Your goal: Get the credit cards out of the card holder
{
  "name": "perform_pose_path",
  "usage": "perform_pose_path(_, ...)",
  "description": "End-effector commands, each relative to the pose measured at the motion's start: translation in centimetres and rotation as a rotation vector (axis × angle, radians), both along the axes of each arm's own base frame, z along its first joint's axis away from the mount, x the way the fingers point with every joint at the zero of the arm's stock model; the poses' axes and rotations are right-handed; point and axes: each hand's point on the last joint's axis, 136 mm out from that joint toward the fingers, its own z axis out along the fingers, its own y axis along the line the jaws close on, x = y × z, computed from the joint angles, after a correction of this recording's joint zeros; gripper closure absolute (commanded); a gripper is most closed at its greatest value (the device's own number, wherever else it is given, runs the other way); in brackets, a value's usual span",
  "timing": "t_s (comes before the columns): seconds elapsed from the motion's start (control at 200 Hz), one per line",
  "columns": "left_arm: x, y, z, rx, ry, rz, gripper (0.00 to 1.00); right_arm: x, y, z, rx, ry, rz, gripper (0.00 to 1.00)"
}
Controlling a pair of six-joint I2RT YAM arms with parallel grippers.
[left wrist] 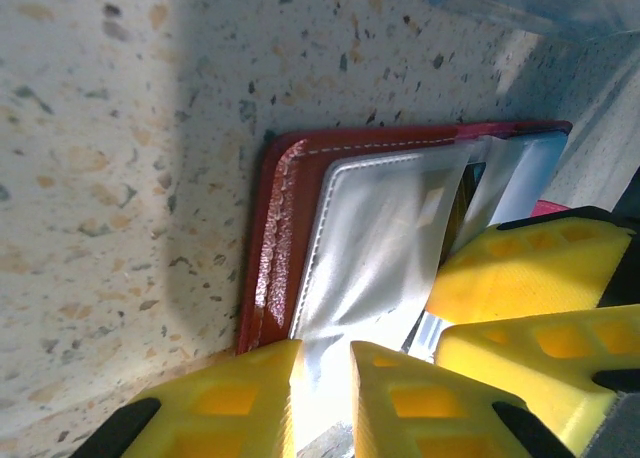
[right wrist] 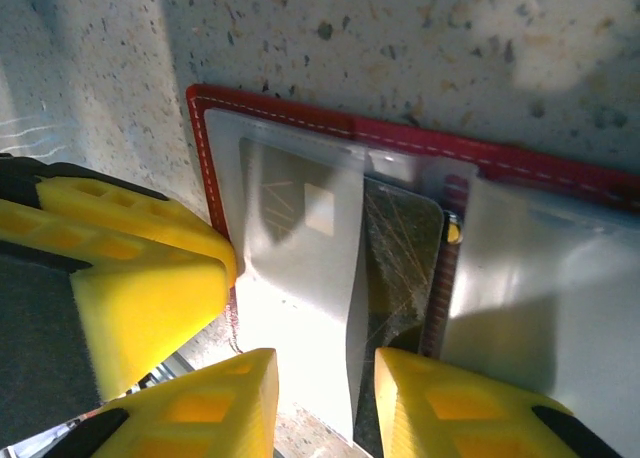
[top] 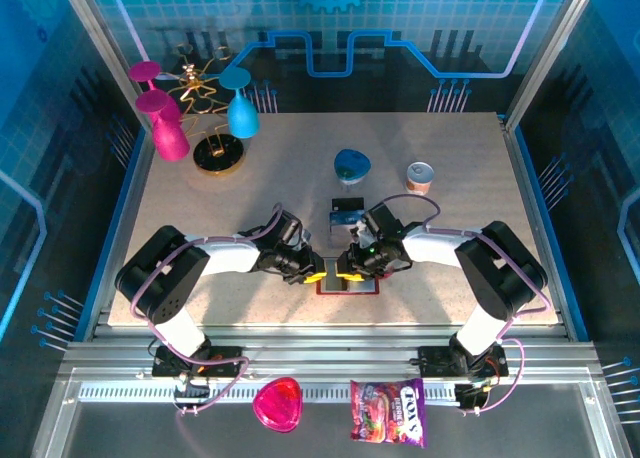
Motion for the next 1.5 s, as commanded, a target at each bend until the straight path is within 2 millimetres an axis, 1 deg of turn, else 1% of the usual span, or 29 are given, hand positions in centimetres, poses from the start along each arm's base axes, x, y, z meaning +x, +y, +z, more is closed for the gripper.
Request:
perform_pose_path(0.0,-0.5,0.9,-0.7,0.041,0.016,-0.003,0.80,-0.4,-0.3,-0.1,-0.044,-0.002,0.023,0.68)
perform_pose_path(0.31,-0.5,1.0,-0.5,0.045,0.015,-0.006,0.80,-0.6,-0.7,-0.4,-0.072,-0.003,0.026,0.68)
perform_pose_path(0.51,-0.3,0.8,0.0,0.040,0.006,-0.005,0.80,-0.4,-0.7,0.3,-0.067,-0.021,0.026,0.68)
perform_pose_path(0.76,0.4,0.3,1.7,0.028,-0.026,-0.019,0.80,-0.1,-0.9,1.2,-0.064,-0.049,0.019,0.68)
perform_pose_path(0.891,0.8,-0.4,2.9,0.009,-0.047,-0.031,0.81,0.1,-1.2,1.8,-0.051,-0.067,0.003,0.68)
perform_pose_path(0.986,0.9,-1.1,3.3,0.001,-0.053,-0.045,0.83,0.2,-1.6,2.0,-0.041,-0.070,-0.009,0.69)
perform_pose_path(1.066,0.8,-1.6,3.1,0.004,-0.048,-0.056,0.84,0.2,-1.8,1.9,-0.034,-0.065,-0.016,0.68)
perform_pose_path(1.256,0.3,-2.4,2.0,0.013,-0.019,-0.074,0.91,0.1,-2.0,1.3,-0.016,-0.041,-0.021,0.69)
perform_pose_path(1.421,-0.1,-1.8,0.8,0.056,-0.003,-0.082,0.94,0.1,-2.0,0.6,-0.012,-0.025,-0.020,0.69)
perform_pose_path(1.496,-0.3,-1.5,0.6,0.071,-0.004,-0.085,0.95,0.1,-1.9,0.6,-0.005,-0.021,-0.020,0.69)
